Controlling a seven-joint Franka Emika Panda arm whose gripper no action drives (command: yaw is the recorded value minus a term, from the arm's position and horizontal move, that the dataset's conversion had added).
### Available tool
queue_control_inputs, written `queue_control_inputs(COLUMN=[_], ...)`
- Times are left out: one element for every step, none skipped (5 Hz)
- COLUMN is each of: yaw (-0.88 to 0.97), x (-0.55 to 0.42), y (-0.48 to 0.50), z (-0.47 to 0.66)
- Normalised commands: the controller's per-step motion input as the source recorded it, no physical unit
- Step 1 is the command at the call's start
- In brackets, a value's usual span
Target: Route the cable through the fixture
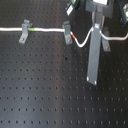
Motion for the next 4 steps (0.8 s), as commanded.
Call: queue_control_inputs(yaw=[-0.3,-0.54,-0.56,-0.77], x=[-0.014,-0.102,-0.054,-0.007], y=[0.003,0.024,0.007,-0.077], z=[-0.13,-0.45,-0.46,-0.04])
